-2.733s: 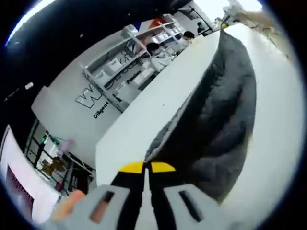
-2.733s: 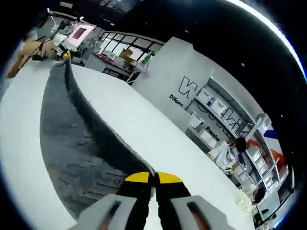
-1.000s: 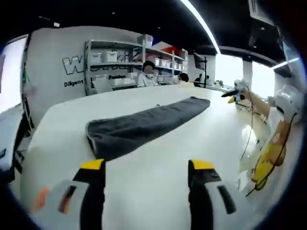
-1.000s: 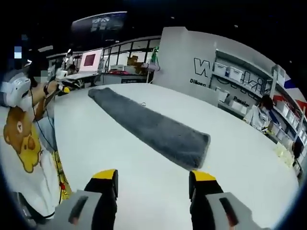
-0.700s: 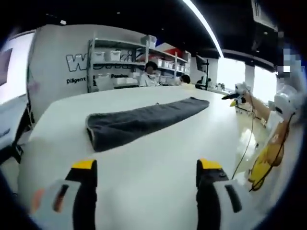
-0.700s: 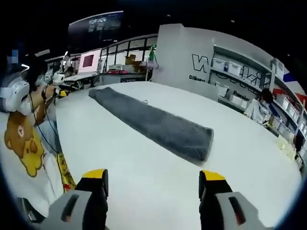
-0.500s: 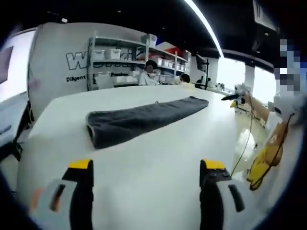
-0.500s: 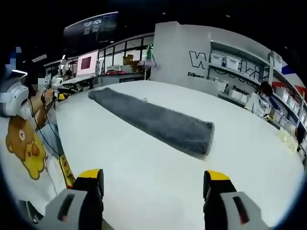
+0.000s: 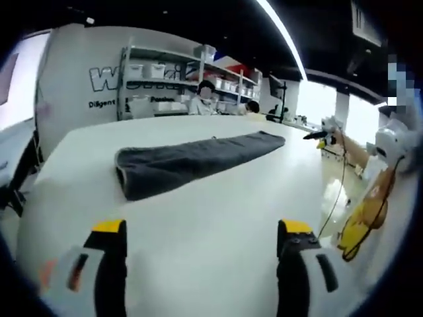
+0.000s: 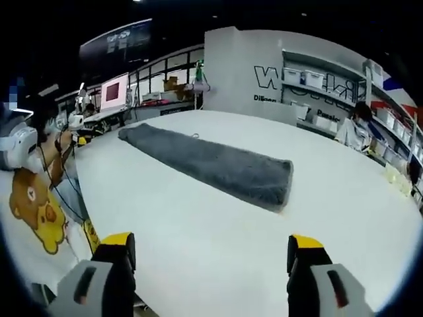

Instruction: Fold the towel on the table until its edges align and the towel forms a compact rectangular stack.

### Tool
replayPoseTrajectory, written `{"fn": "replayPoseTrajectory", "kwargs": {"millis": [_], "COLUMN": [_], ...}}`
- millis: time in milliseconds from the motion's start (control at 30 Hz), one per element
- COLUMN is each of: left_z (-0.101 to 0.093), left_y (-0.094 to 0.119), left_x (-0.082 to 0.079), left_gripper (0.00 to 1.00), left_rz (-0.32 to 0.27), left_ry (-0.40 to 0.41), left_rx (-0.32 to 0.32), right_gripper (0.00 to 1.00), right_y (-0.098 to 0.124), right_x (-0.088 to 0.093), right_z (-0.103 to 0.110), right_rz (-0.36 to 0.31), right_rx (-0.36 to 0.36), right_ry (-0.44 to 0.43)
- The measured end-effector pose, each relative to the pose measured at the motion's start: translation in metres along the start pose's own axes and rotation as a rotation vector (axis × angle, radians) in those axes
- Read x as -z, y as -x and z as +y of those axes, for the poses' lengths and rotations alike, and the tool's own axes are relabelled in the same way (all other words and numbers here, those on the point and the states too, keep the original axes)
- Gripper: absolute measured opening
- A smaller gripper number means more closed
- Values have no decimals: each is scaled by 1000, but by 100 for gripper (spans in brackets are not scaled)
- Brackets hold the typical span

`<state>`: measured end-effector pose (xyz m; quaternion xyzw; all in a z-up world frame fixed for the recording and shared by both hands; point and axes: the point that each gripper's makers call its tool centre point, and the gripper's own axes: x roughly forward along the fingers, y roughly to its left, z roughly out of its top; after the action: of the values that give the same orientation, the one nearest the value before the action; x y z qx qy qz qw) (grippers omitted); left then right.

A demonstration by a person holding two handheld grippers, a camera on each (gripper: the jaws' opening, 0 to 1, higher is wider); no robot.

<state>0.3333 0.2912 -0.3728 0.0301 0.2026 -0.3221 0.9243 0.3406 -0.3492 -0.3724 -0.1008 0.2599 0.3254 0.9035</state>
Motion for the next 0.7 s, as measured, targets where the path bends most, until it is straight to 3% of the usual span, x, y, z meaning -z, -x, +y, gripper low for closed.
{"fn": "replayPoseTrajectory", "kwargs": {"millis": [200, 333, 467, 600, 700], "left_z": [7, 24, 44, 67, 77], "left_y": [-5, -15, -26, -42, -55], "left_x": [1, -1, -11, -17, -20], "left_gripper": [99, 97, 89, 78, 73], "left_rz": [20, 37, 14, 5, -9], "left_ry": [-2, -17, 2, 7, 17], "left_rx": [-15, -36, -70, -127, -131], "right_gripper": [100, 100, 99, 90, 85], "right_y": [-2, -7, -15, -26, -38], "right_x": [3, 1, -6, -10, -10], "right_z": [-10, -20, -35, -46, -55], "right_rz": [2, -4, -18, -24, -21], "right_rx": [1, -1, 9, 1, 5], "right_ry": [-17, -19, 0, 36, 48]}}
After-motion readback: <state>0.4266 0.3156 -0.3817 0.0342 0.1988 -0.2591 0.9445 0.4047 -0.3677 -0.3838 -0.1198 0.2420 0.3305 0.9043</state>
